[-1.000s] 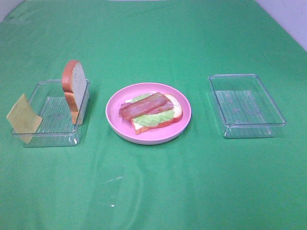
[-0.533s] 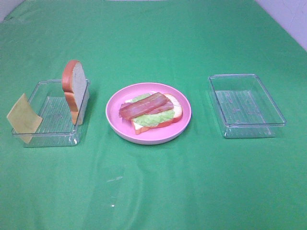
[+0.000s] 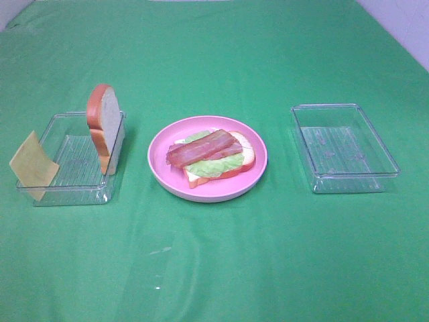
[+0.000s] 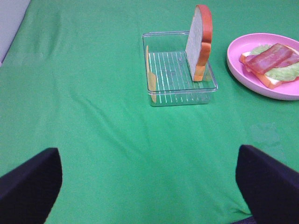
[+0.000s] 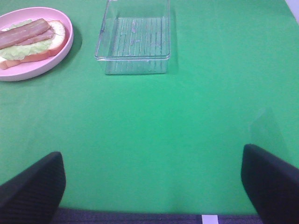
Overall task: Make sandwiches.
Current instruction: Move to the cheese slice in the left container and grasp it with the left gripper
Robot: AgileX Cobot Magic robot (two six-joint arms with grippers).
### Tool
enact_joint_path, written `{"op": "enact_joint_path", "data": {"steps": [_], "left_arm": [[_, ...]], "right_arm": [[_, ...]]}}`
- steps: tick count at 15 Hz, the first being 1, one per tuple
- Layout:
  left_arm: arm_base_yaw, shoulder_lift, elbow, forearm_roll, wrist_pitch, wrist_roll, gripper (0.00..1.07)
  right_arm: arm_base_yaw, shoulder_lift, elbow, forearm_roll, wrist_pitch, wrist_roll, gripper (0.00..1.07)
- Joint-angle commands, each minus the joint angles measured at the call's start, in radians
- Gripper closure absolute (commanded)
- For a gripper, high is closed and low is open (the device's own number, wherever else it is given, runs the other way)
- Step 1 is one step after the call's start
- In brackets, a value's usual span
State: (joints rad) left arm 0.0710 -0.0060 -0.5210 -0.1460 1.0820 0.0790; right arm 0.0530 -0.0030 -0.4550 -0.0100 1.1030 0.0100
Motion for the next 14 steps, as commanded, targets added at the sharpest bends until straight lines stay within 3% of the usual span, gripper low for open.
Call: {"op": "enact_joint_path", "data": {"steps": [1, 14], "left_arm": [[0.000, -0.002, 0.003, -0.005, -0.004, -0.004, 0.14], [0.000, -0.002, 0.003, -0.005, -0.004, -0.004, 0.14]], "right_arm": [[-0.005, -0.033, -0.002, 0.010, 0.000, -0.010, 0.10], [-0.005, -0.033, -0.002, 0.010, 0.000, -0.010, 0.10]]}}
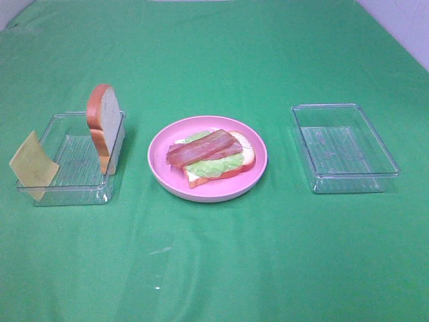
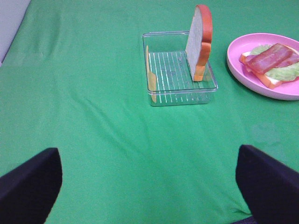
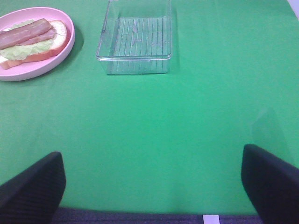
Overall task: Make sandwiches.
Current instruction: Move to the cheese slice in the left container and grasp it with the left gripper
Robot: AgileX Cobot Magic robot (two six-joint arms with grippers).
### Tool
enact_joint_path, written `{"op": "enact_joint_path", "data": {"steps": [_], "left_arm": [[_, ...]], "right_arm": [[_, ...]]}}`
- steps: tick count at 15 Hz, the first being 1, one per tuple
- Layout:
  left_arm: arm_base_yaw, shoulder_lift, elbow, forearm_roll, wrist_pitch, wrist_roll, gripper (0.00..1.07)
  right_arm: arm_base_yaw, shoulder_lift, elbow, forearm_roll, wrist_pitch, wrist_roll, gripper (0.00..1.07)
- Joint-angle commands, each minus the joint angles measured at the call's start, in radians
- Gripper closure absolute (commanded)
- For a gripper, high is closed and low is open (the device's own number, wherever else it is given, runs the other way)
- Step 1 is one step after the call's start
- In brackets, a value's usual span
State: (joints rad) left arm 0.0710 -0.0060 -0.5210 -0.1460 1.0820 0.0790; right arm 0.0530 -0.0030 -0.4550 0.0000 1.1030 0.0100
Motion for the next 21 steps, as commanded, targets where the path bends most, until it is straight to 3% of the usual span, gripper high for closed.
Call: {"op": "enact_joint_path", "data": {"steps": [1, 10, 15, 18, 19, 21], "left_arm": [[0.000, -0.002, 0.003, -0.005, -0.004, -0.004, 0.14], [0.000, -0.002, 0.003, -0.032, -0.005, -0.004, 0.14], [0.000, 0.027, -0.008, 0.003, -0.016, -0.004, 0.14], [0.000, 0.146, -0.036, 0.014, -0.144, -0.004, 0.14], [0.000, 0.291, -0.036, 0.008, -0.282, -0.009, 0.14], [0.000, 0.479, -0.053, 0.007, -0.360, -0.002, 0.14]], "right_arm": [[-0.005, -0.033, -0.002, 0.000, 0.000, -0.010, 0.10], [-0.005, -0.033, -0.002, 0.000, 0.000, -0.010, 0.10], [-0.005, -0.033, -0.002, 0.000, 0.001, -0.010, 0.10], [-0.005, -0.033, -0.002, 0.000, 0.001, -0.010, 0.10], [-0.005, -0.033, -0.002, 0.000, 0.001, -0.010, 0.10], [-0.005, -0.033, -0.002, 0.000, 0.001, -0.010, 0.10]]}}
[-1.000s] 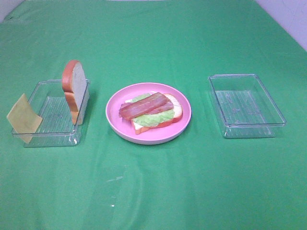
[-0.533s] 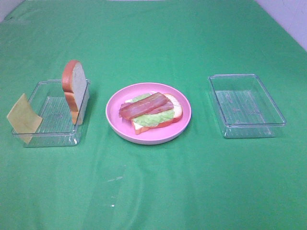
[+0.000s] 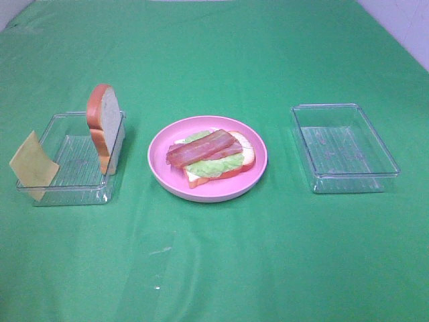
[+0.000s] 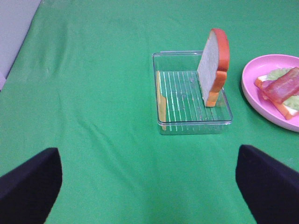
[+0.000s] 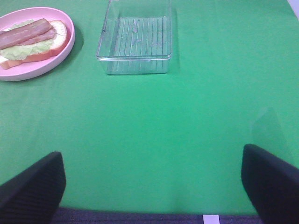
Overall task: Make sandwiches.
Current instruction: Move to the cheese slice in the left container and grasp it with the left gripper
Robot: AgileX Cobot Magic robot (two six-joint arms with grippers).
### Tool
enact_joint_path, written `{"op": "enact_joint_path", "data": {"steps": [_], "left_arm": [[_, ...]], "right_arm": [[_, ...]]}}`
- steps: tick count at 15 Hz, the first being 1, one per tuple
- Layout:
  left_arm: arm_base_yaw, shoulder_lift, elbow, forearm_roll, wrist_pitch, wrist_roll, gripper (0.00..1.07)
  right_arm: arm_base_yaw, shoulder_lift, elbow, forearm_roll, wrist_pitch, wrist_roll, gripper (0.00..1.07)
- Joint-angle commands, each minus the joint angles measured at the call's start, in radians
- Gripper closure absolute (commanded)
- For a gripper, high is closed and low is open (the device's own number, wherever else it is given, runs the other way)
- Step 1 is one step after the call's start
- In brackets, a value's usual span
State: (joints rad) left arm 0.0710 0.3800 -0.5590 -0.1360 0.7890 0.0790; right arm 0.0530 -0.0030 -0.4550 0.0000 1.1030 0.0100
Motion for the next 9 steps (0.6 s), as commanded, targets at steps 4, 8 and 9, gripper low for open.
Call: {"op": "enact_joint_path", "data": {"steps": [4, 8, 9], "left_arm": [[0.000, 0.494, -0.165, 0.026, -0.049, -0.007, 0.14], [0.000, 0.812, -0.346, 0.025, 0.056, -0.007, 0.14], [0.000, 0.897, -0.396, 0.025, 0.075, -0.007, 0.14]], "right_arm": [[-0.005, -0.033, -0.002, 0.000, 0.001, -0.010, 0.10], [-0.005, -0.033, -0.002, 0.000, 0.001, -0.010, 0.10], [-0.005, -0.033, -0.002, 0.000, 0.001, -0.010, 0.10]]}}
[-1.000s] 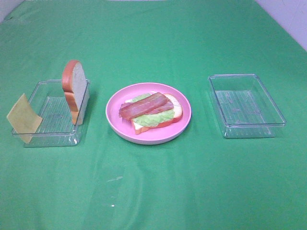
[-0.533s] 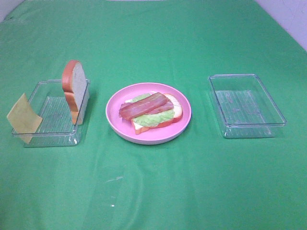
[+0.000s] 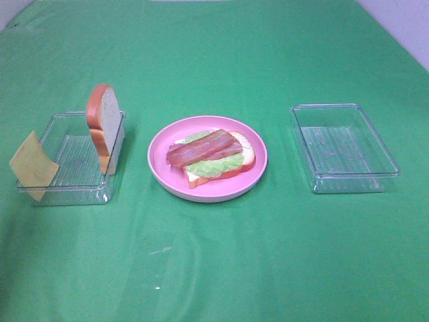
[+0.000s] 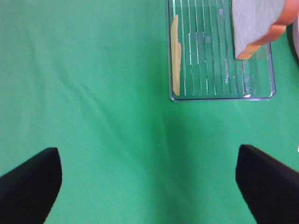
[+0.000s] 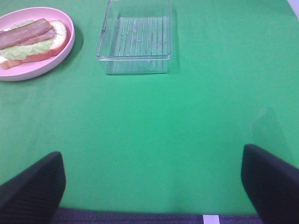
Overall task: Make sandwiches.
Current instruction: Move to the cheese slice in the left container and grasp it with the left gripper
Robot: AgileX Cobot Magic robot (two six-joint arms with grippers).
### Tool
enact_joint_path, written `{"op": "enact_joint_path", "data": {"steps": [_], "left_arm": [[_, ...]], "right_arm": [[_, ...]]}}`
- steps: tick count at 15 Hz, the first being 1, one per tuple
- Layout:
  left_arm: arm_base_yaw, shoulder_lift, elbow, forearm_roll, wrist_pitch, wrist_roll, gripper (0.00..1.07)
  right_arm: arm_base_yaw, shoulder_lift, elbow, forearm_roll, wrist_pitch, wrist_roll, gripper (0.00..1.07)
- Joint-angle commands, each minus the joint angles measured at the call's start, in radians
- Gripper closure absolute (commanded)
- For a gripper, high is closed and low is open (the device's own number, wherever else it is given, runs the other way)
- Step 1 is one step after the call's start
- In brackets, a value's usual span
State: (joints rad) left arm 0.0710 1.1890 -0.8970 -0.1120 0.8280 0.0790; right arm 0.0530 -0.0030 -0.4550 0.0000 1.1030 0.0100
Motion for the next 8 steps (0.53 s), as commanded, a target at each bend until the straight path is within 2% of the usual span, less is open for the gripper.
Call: {"op": "enact_joint_path", "data": {"steps": [1, 5, 8], "left_arm": [[0.000, 0.223, -0.149, -0.011, 0.053, -0.007, 0.14], [0.000, 0.420, -0.308, -0.076, 0.088, 0.008, 0.14], [0.000, 0.505, -0.373, -0.076, 0.124, 0.008, 0.14]], "right_arm": [[-0.005, -0.033, -0.002, 0.000, 0.001, -0.010, 0.10], [-0.005, -0.033, -0.002, 0.000, 0.001, -0.010, 0.10], [-0.005, -0.033, -0.002, 0.000, 0.001, -0.010, 0.10]]}}
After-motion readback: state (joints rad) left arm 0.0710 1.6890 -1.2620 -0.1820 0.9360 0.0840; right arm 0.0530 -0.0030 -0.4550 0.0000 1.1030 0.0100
